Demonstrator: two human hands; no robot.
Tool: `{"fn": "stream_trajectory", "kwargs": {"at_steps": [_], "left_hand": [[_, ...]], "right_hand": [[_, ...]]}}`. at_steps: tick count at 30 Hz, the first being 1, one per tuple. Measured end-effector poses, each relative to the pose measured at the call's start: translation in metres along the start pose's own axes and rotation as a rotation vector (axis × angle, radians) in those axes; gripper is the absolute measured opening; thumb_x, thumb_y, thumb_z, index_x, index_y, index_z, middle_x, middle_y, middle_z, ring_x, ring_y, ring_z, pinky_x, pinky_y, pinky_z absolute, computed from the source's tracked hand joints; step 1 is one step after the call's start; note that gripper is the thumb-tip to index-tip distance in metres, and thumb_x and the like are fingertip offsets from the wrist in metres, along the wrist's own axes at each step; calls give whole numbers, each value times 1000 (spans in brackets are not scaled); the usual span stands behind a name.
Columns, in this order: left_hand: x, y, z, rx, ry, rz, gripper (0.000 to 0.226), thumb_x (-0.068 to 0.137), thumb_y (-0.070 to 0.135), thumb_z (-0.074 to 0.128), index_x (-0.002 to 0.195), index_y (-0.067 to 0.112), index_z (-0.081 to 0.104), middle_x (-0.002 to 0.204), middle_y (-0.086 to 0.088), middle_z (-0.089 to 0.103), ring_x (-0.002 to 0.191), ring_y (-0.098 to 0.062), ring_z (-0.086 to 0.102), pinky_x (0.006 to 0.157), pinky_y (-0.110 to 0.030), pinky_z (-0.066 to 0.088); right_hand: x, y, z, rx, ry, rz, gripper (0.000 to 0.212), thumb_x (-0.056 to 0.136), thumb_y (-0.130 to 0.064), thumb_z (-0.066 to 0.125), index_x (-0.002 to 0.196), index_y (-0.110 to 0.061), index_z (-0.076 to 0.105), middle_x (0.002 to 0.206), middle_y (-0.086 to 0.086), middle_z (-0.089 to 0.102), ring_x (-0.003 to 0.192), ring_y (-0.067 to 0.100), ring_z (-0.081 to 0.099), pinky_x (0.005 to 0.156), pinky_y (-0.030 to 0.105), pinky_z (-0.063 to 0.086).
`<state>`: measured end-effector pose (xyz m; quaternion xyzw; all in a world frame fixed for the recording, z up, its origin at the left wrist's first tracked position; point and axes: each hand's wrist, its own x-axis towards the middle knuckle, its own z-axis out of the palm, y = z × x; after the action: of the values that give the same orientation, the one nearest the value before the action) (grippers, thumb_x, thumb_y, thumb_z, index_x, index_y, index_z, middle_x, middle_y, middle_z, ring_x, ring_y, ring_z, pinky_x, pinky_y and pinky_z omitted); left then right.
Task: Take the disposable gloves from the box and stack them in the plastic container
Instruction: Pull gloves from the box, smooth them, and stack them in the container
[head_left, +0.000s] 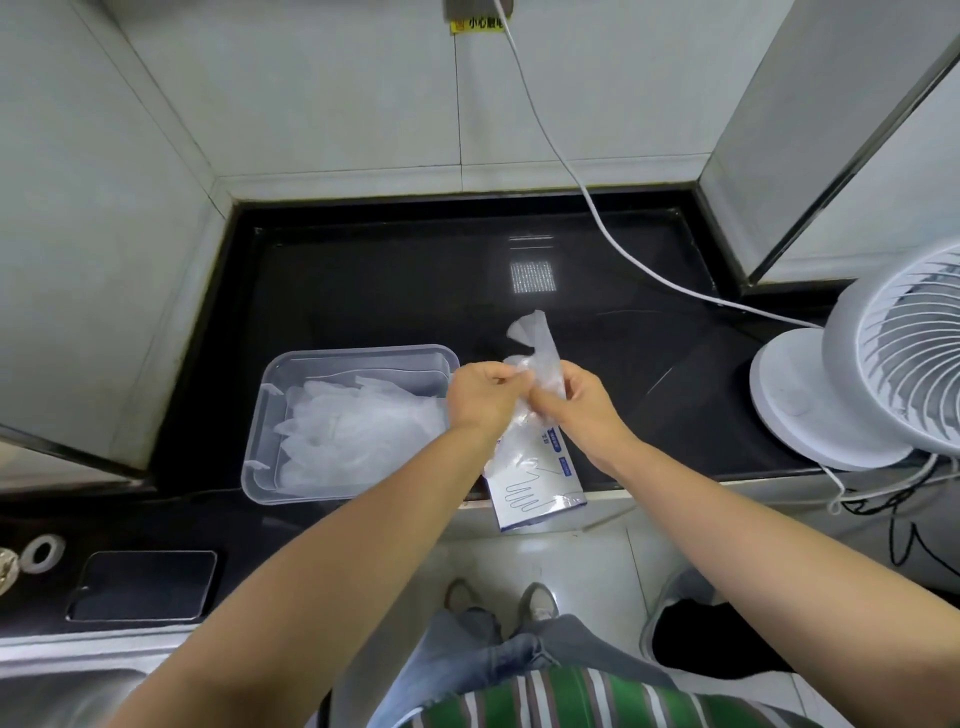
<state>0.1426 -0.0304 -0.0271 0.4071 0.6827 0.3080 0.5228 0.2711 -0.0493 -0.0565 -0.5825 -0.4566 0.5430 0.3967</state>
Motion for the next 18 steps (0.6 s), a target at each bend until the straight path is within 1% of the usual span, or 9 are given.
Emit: {"fn": "stream_trajectory", "kwargs": {"at_steps": [2,5,7,8,10,11,14,16,18], "left_hand": [[4,-4,-8,29,45,98,1,86,18,73,85,19,72,92,-1,73,89,-22,69,86,-37,57],[7,-9,-20,22,16,203,10,92,13,64,95,12,74,86,1,69,84,-15,64,77,-24,53],[7,-10,-31,-40,-94,216,16,95,9,57,95,11,73,86,0,69,83,-14,61,76,-26,50],[6,-10,-38,-84,-164,216,20,96,9,54,92,12,73,88,-2,69,86,-15,61,81,-30,51],[7,-9,-50,-250,-298,167,26,98,7,49,88,11,72,94,-5,70,93,-19,63,92,-36,52],[7,-8,-55,-358,-354,126,27,99,5,46,88,8,70,95,-7,69,94,-21,65,92,-38,54],[7,-5,-71,-491,-421,41,22,99,4,41,99,1,63,97,-11,68,87,-22,68,74,-33,57],[8,-7,-79,-445,-417,5,23,98,5,40,106,2,62,95,-9,67,82,-18,66,67,-27,55],[10,-11,-88,-308,-356,-18,24,98,7,39,96,9,63,84,-6,63,71,-15,58,57,-24,47]], "right_hand": [[-1,1,1,-34,-35,12,25,89,-22,72,109,-9,65,96,8,72,86,23,71,79,37,57],[-1,2,1,-54,-79,47,32,90,-27,70,111,-5,61,99,9,72,92,29,71,85,44,56],[-1,0,3,13,-114,84,36,94,-36,62,111,-5,57,100,8,71,95,28,70,83,41,55],[1,-3,6,98,-110,111,35,98,-40,54,111,-7,58,101,6,69,96,26,68,82,38,54],[6,-11,12,316,-43,169,34,100,-36,43,113,-10,60,108,8,67,97,22,62,82,35,49],[7,-16,14,409,-4,190,31,99,-33,43,114,-11,59,113,10,65,97,22,60,84,36,46],[12,-21,22,448,-80,157,39,94,-34,47,118,-5,57,116,9,64,101,22,58,90,37,45],[12,-27,28,413,-237,102,40,93,-35,47,111,-4,62,105,6,67,98,18,60,90,36,46],[13,-34,35,428,-364,90,35,97,-36,46,108,-8,65,102,7,68,98,20,64,91,35,50]]}}
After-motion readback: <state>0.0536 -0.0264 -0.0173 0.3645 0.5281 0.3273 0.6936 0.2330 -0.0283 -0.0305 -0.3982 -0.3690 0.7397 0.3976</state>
